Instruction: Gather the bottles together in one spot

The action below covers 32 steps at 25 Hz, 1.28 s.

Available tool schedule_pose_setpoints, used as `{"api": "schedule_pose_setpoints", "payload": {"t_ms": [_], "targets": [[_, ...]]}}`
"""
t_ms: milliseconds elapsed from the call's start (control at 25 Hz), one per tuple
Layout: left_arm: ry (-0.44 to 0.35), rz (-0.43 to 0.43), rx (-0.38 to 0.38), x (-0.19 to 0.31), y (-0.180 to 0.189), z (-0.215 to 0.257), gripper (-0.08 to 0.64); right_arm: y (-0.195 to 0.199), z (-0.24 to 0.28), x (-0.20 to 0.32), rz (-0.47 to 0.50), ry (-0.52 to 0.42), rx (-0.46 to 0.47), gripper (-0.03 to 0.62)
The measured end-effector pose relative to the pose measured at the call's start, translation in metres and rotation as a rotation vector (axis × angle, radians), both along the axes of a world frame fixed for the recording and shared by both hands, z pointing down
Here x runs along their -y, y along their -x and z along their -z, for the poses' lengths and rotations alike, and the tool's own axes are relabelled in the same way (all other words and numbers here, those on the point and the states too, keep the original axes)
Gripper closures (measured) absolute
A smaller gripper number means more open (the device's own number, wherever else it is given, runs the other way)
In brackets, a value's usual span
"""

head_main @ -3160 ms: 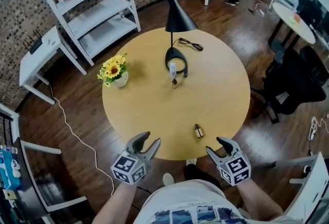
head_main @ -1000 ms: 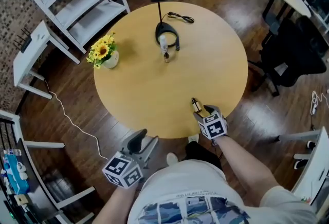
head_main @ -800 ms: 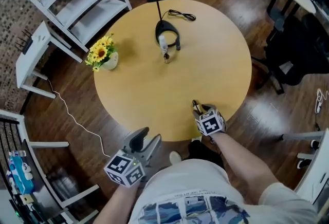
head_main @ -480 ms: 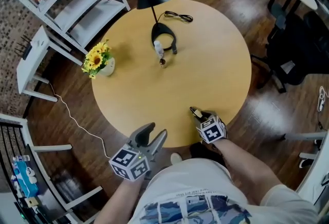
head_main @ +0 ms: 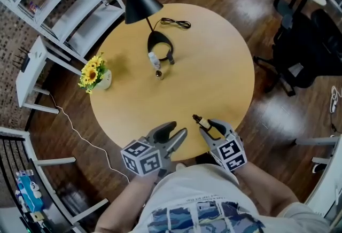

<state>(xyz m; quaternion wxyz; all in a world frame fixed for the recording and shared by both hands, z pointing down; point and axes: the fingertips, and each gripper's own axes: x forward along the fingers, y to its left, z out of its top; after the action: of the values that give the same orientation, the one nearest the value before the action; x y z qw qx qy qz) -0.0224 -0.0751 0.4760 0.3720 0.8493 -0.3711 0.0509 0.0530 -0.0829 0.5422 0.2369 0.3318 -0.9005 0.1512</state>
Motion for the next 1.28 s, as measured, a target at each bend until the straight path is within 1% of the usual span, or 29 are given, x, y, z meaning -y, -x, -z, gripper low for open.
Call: {"api": "schedule_pose_setpoints", "payload": {"t_ms": [160, 240, 320, 400, 440, 520, 600, 720, 800, 880, 920, 960, 1040, 1160, 1200, 1280], "targets": [[0.071, -0.005, -0.139, 0.022, -0.031, 0.005, 0.364, -0.007, 0.048, 0.004, 0.026, -0.118, 0.067, 0.426], [0.117, -0.004, -0.219, 0.033, -0.044, 0.008, 0.367, -0.009, 0.061, 0.007, 0.039, -0.157, 0.084, 0.426], [0.152, -0.013, -0.275, 0.040, -0.054, 0.007, 0.368, -0.009, 0.065, 0.007, 0.052, -0.186, 0.089, 0.426], [0.176, -0.016, -0.313, 0.045, -0.060, 0.006, 0.386, -0.010, 0.063, 0.008, 0.064, -0.203, 0.085, 0.426], [0.183, -0.015, -0.325, 0.048, -0.062, 0.006, 0.428, -0.011, 0.061, 0.009, 0.069, -0.207, 0.083, 0.426], [0.188, -0.016, -0.321, 0.052, -0.064, 0.003, 0.472, -0.014, 0.056, 0.011, 0.077, -0.208, 0.079, 0.426], [0.184, -0.036, -0.301, 0.054, -0.068, 0.002, 0.477, -0.016, 0.051, 0.014, 0.087, -0.204, 0.076, 0.426], [0.153, -0.090, -0.247, 0.058, -0.076, 0.004, 0.482, -0.020, 0.047, 0.021, 0.105, -0.221, 0.064, 0.422], [0.116, -0.120, -0.191, 0.065, -0.080, 0.005, 0.483, -0.023, 0.044, 0.028, 0.107, -0.225, 0.059, 0.420], [0.075, -0.129, -0.130, 0.075, -0.079, 0.005, 0.485, -0.025, 0.040, 0.036, 0.100, -0.212, 0.060, 0.414], [0.055, -0.126, -0.101, 0.082, -0.077, 0.005, 0.485, -0.027, 0.038, 0.040, 0.094, -0.205, 0.062, 0.379], [0.032, -0.120, -0.067, 0.089, -0.073, 0.005, 0.485, -0.028, 0.037, 0.044, 0.089, -0.197, 0.066, 0.370], [-0.030, -0.110, 0.041, 0.107, -0.064, 0.004, 0.485, -0.034, 0.034, 0.052, 0.081, -0.176, 0.068, 0.370], [-0.129, -0.093, 0.246, 0.137, -0.048, -0.004, 0.485, -0.047, 0.028, 0.066, 0.058, -0.146, 0.057, 0.370], [-0.153, -0.084, 0.299, 0.147, -0.042, -0.008, 0.485, -0.051, 0.026, 0.070, 0.044, -0.134, 0.055, 0.366], [-0.187, -0.060, 0.382, 0.167, -0.031, -0.018, 0.485, -0.061, 0.022, 0.078, 0.013, -0.112, 0.058, 0.338]]}}
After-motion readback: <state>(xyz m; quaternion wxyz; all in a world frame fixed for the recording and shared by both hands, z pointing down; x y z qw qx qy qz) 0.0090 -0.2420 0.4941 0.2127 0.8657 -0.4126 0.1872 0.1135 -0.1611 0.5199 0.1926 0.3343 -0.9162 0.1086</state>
